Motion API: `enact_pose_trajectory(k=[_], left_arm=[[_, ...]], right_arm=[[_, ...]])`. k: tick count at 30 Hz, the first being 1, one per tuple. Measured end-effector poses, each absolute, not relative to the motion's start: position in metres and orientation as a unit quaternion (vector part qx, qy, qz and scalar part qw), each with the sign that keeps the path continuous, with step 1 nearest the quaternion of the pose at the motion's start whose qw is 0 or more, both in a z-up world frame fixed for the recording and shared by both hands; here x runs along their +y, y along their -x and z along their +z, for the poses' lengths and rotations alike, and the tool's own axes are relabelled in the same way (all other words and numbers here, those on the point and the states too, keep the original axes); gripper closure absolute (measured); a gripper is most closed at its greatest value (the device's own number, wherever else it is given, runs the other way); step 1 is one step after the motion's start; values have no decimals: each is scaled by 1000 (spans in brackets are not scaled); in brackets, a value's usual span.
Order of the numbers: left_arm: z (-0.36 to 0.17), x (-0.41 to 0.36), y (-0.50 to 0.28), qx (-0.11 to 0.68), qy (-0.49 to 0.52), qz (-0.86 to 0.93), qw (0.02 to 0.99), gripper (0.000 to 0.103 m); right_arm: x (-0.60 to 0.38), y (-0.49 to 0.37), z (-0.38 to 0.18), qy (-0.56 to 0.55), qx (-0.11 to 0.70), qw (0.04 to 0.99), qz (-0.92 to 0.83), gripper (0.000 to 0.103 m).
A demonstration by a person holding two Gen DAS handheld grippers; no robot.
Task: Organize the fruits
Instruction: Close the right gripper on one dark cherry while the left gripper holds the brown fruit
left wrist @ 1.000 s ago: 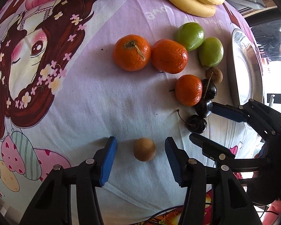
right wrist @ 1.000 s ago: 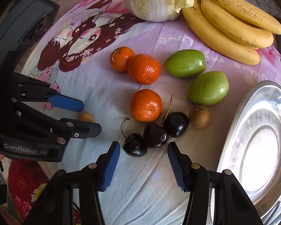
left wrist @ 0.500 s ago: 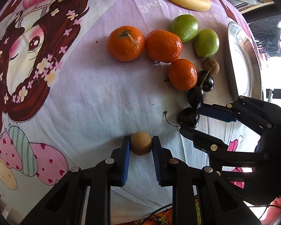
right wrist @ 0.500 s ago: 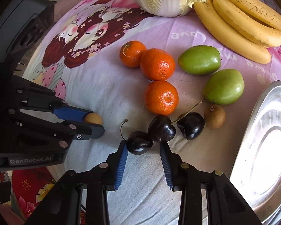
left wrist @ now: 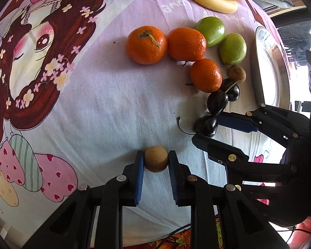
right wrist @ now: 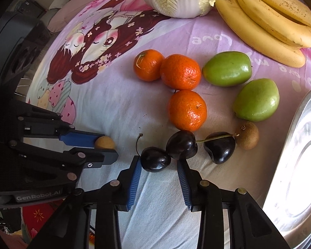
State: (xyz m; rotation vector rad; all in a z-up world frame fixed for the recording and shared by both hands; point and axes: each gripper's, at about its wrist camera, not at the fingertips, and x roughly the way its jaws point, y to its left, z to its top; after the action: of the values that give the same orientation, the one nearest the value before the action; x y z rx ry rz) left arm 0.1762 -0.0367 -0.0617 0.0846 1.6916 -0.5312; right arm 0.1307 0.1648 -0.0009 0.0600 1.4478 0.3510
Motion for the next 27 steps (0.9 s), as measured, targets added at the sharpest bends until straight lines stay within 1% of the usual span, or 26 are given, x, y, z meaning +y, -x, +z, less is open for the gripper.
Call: enact_pose_trajectory(k=[8,11,17,18,20,21,27], left_arm=[[-61,-19,-180,739,-20,-231,632,79],[-57,-12,-184,739,-13,-231,633,79],[-57,4,-189,738,-5,-230,635,79],[-57,6,-189,737,-4,-230,635,79],[-57,10,-189,738,-6,-229,635,79],[-53,10,-190,738,-8,-227,636,79],[-40,9,-188,739,-25,-210,639,79]], right_arm=[[169,-135,-1,-32,659,736,153,64],[169,-137,-1,-38,660,735,152,61],[176,-140,-1,-22,661,735,147,61],[176,-140,0,-21,662,735,147,62],[177,-139,1,-13,662,735,146,67],[180,-138,1,-9,662,735,146,71],[175,-125,11,-19,661,734,156,72]])
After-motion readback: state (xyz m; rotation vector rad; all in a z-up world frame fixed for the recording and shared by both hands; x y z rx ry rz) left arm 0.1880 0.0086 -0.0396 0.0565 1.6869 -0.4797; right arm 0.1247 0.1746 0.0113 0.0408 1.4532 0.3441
